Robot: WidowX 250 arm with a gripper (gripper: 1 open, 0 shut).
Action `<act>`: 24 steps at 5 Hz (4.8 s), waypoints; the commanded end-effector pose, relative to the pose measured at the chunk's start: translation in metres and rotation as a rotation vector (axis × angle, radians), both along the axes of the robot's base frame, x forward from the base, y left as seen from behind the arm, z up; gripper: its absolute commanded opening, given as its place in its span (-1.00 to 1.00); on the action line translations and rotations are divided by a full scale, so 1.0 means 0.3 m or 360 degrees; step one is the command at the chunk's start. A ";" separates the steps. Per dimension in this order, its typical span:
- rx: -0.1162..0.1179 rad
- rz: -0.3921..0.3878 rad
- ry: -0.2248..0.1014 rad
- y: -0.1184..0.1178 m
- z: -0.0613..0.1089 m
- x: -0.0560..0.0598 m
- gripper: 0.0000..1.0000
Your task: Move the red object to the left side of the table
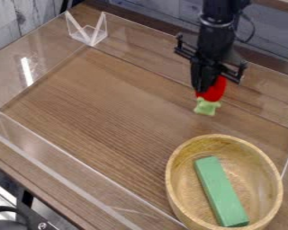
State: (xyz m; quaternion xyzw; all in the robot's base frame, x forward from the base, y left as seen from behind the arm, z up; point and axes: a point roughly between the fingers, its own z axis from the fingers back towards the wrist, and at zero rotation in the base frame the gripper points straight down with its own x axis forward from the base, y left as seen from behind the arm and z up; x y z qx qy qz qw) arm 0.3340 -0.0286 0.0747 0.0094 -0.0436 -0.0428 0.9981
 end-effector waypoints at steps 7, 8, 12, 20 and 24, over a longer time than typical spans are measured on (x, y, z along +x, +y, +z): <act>-0.0073 -0.0144 -0.0243 0.130 0.127 -0.065 -1.00; -0.0089 -0.0233 -0.0242 0.131 0.119 -0.036 -1.00; -0.0130 -0.0396 -0.0293 0.114 0.148 -0.022 -1.00; -0.0060 -0.0242 -0.0219 0.715 0.004 -0.201 -1.00; -0.0171 -0.0148 -0.0184 0.824 -0.017 -0.177 -1.00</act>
